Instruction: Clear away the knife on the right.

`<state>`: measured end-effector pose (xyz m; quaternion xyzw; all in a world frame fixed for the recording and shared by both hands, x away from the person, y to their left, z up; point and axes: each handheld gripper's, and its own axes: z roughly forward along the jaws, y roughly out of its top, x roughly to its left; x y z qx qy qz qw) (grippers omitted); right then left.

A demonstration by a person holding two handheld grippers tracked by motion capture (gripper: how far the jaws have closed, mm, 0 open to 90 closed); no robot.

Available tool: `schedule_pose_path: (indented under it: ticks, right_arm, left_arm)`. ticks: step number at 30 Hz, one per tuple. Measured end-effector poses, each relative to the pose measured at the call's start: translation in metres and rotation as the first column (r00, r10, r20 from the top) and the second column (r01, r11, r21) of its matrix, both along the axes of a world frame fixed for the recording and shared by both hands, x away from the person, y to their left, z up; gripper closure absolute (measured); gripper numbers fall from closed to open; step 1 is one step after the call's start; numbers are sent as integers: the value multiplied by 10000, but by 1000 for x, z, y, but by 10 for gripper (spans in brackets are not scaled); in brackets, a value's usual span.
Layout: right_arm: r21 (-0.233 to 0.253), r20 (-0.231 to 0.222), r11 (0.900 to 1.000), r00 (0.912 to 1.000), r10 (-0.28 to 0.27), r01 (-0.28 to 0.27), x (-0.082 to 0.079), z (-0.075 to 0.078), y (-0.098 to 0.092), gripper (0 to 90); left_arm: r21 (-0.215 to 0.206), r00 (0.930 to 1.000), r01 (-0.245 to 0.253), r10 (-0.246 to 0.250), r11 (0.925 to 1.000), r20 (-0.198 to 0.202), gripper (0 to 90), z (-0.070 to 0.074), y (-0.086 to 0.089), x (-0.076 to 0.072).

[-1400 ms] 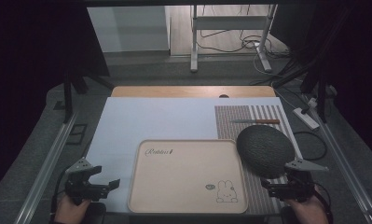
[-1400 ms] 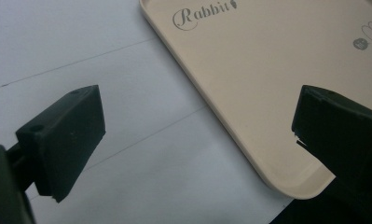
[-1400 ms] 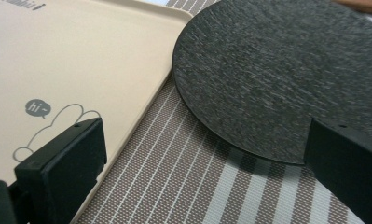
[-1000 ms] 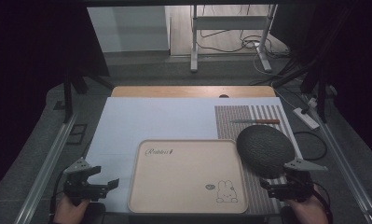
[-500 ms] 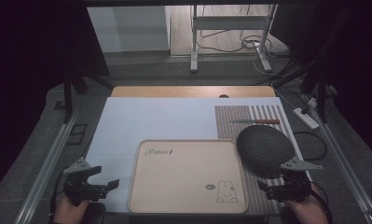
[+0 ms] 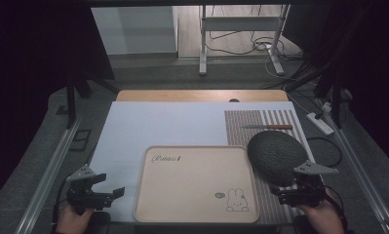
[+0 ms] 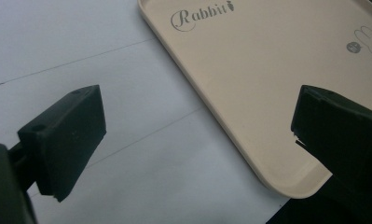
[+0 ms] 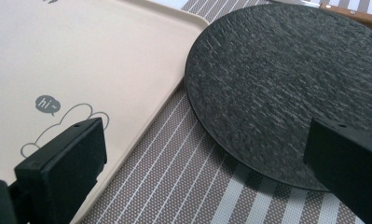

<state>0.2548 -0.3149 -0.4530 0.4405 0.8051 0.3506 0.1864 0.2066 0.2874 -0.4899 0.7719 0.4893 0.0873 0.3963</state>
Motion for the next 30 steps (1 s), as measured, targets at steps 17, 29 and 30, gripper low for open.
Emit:
schedule_pose_path:
  ticks: [17,29,30]
  right_arm:
    - [183,265,9998,9996,-8,3,23,1,-2,0]
    - [299,175,9989,9993,342,-347,43,6,3,0]
    - [405,131,9985,9993,358,-363,46,6,3,0]
  left_arm:
    - [0,10000,-34,34,10000,-44,38,0,0,0]
    - [31,10000,-43,43,10000,-62,38,0,0,1]
    - [27,10000,-48,48,10000,-67,38,0,0,1]
